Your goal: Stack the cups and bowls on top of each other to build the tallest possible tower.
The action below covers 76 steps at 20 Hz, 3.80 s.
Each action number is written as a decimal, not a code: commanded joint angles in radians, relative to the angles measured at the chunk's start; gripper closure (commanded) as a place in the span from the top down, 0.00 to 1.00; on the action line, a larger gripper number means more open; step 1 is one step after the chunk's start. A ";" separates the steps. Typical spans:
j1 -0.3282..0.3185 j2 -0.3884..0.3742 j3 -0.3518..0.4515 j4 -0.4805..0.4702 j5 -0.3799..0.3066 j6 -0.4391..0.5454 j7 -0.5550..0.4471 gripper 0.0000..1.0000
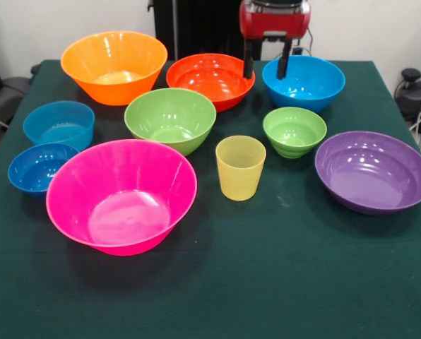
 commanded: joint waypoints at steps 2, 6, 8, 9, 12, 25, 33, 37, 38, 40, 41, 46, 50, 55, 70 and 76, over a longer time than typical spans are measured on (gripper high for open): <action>-0.028 0.060 0.047 -0.079 -0.050 0.093 0.059 1.00; -0.018 -0.013 0.050 -0.089 -0.030 0.207 0.046 1.00; -0.010 -0.027 0.045 -0.093 -0.026 0.227 0.053 1.00; -0.011 -0.029 0.049 -0.095 -0.026 0.226 0.056 1.00; -0.018 -0.014 0.051 -0.097 -0.027 0.210 0.070 1.00; -0.011 0.140 -0.037 0.017 0.013 -0.155 0.291 1.00; -0.005 0.160 -0.066 0.069 0.085 -0.205 0.419 1.00; 0.000 0.125 -0.067 0.064 0.081 -0.120 0.434 1.00; 0.002 0.113 -0.067 0.059 0.081 -0.089 0.437 1.00; 0.007 0.098 -0.069 0.051 0.077 -0.047 0.447 1.00; 0.007 0.094 -0.067 0.050 0.076 -0.033 0.451 1.00; 0.008 0.149 -0.066 0.055 0.073 -0.095 0.505 1.00; 0.047 0.181 -0.103 0.063 0.120 -0.136 0.562 1.00; 0.095 0.187 -0.134 0.089 0.204 -0.129 0.634 1.00; 0.065 0.289 -0.068 0.110 0.230 -0.272 0.778 1.00; 0.058 0.346 -0.050 0.087 0.214 -0.310 0.812 1.00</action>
